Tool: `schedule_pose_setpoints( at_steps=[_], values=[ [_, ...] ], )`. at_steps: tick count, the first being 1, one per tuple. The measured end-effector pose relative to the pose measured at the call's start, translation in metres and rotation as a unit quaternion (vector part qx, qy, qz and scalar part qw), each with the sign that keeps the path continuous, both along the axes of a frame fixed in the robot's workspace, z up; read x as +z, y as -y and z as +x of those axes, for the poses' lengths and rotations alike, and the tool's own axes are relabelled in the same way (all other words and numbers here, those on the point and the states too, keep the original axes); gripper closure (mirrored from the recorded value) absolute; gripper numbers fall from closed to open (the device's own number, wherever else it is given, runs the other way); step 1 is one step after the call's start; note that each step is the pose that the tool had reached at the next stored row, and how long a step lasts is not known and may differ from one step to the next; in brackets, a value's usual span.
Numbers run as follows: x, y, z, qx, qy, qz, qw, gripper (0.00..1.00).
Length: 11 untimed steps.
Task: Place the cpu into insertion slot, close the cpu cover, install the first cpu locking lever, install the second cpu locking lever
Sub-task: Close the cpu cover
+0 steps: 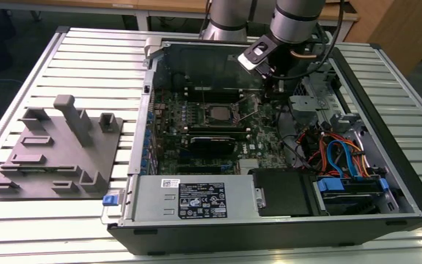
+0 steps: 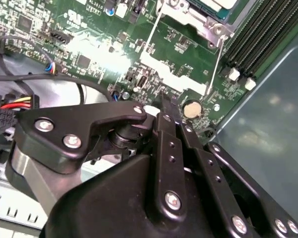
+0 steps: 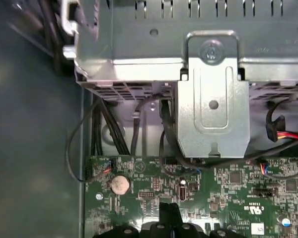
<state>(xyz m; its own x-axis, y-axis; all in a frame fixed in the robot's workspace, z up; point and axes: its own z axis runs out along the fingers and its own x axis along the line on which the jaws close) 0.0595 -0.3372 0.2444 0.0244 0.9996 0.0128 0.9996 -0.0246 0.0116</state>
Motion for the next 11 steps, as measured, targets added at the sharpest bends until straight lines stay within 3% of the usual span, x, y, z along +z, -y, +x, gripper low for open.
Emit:
schedule_pose_setpoints(
  at_steps=[4, 11],
  values=[
    [-0.0052, 0.0, -0.0016, 0.0, -0.0014, 0.0, 1.0, 0.9],
    [-0.0064, 0.0001, -0.0084, 0.0, -0.0015, -0.0001, 1.0, 0.9]
  ],
)
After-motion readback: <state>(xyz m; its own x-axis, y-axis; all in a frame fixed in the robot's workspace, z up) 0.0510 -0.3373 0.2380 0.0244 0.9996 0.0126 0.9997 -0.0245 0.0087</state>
